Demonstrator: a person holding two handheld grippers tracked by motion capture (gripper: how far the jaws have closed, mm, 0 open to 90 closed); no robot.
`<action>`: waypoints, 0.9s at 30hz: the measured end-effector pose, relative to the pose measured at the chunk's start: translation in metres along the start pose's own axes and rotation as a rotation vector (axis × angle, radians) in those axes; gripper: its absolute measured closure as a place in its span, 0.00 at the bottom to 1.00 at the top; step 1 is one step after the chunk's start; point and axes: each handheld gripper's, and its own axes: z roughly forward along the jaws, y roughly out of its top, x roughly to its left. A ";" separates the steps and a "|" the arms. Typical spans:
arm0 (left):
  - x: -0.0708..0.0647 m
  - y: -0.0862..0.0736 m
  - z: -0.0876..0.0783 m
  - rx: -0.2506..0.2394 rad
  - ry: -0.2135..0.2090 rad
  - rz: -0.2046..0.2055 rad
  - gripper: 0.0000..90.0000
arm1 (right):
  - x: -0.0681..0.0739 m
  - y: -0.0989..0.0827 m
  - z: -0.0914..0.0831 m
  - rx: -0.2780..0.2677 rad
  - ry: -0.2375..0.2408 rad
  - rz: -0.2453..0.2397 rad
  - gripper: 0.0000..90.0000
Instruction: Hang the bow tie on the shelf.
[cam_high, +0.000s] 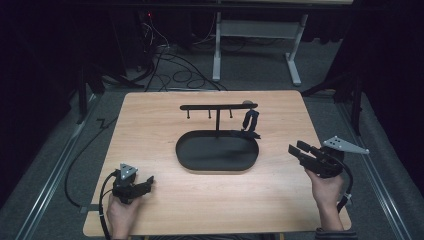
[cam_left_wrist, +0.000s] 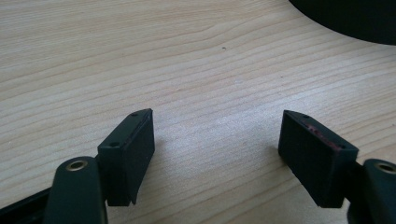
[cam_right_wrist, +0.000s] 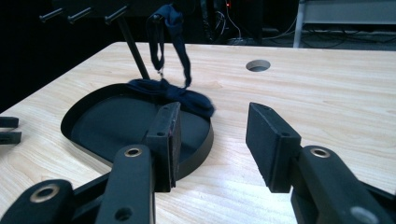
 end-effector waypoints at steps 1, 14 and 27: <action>0.000 0.000 0.000 0.000 0.000 0.000 0.30 | 0.000 -0.001 0.000 0.001 0.000 -0.001 0.63; 0.000 0.000 0.000 0.001 -0.001 0.001 0.30 | 0.005 -0.013 0.005 0.012 0.026 0.018 0.63; 0.000 0.000 0.000 0.000 0.000 0.000 0.30 | 0.013 -0.025 0.019 0.040 0.055 0.025 0.63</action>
